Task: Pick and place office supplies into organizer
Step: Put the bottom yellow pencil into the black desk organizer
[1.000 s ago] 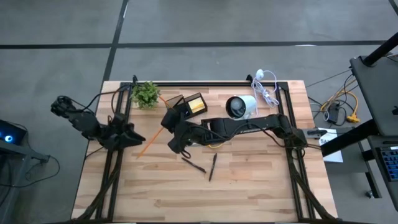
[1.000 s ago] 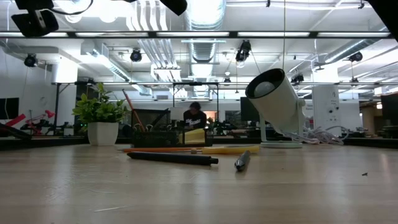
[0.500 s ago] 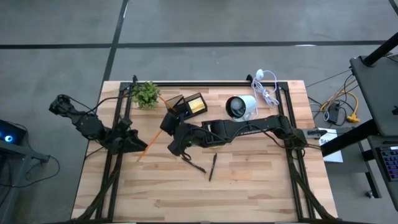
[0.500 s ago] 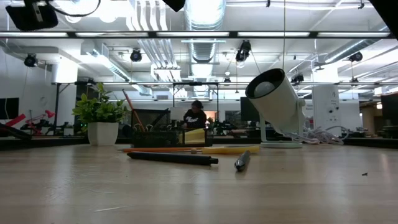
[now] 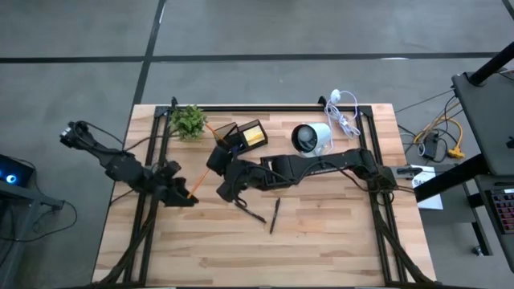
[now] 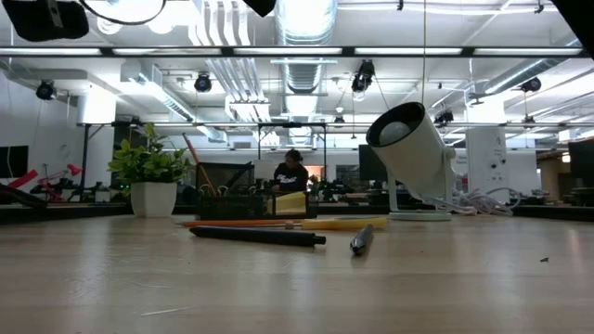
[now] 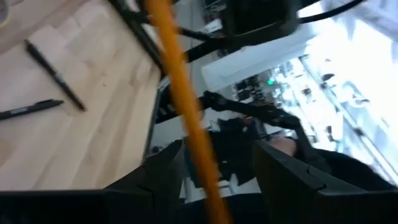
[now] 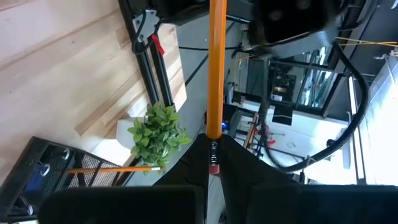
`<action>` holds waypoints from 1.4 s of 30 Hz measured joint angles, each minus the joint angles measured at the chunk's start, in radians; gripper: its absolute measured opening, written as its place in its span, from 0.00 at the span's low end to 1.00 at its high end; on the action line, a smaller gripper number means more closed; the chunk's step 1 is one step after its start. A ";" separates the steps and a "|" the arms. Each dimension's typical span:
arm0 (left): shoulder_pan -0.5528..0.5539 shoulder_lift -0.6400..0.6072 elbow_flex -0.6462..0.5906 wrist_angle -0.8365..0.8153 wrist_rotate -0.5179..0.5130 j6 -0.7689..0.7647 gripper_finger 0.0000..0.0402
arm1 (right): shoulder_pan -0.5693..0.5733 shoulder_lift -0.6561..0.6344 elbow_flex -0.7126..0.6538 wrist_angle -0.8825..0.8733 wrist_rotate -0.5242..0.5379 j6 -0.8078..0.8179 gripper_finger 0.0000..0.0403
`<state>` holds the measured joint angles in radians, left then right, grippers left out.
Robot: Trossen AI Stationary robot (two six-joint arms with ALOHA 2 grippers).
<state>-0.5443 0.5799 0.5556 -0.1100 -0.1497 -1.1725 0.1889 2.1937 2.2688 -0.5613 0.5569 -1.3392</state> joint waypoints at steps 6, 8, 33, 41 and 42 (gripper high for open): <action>0.023 0.039 0.000 0.030 0.021 0.000 0.44 | 0.010 0.000 0.000 0.002 -0.005 0.000 0.03; 0.031 0.044 0.000 0.042 0.038 0.000 0.44 | 0.013 0.000 0.000 0.004 -0.005 0.000 0.03; 0.106 0.019 0.000 0.083 0.041 -0.078 0.33 | 0.047 0.000 0.000 0.018 -0.011 -0.053 0.03; 0.106 0.029 0.000 0.084 0.048 -0.078 0.15 | 0.052 0.000 0.000 0.018 -0.011 -0.084 0.03; 0.106 0.033 0.000 0.084 0.048 -0.078 0.13 | 0.053 0.000 0.000 0.018 -0.011 -0.090 0.03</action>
<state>-0.4381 0.6125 0.5556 -0.0257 -0.1017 -1.2507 0.2418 2.1937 2.2688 -0.5434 0.5461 -1.4292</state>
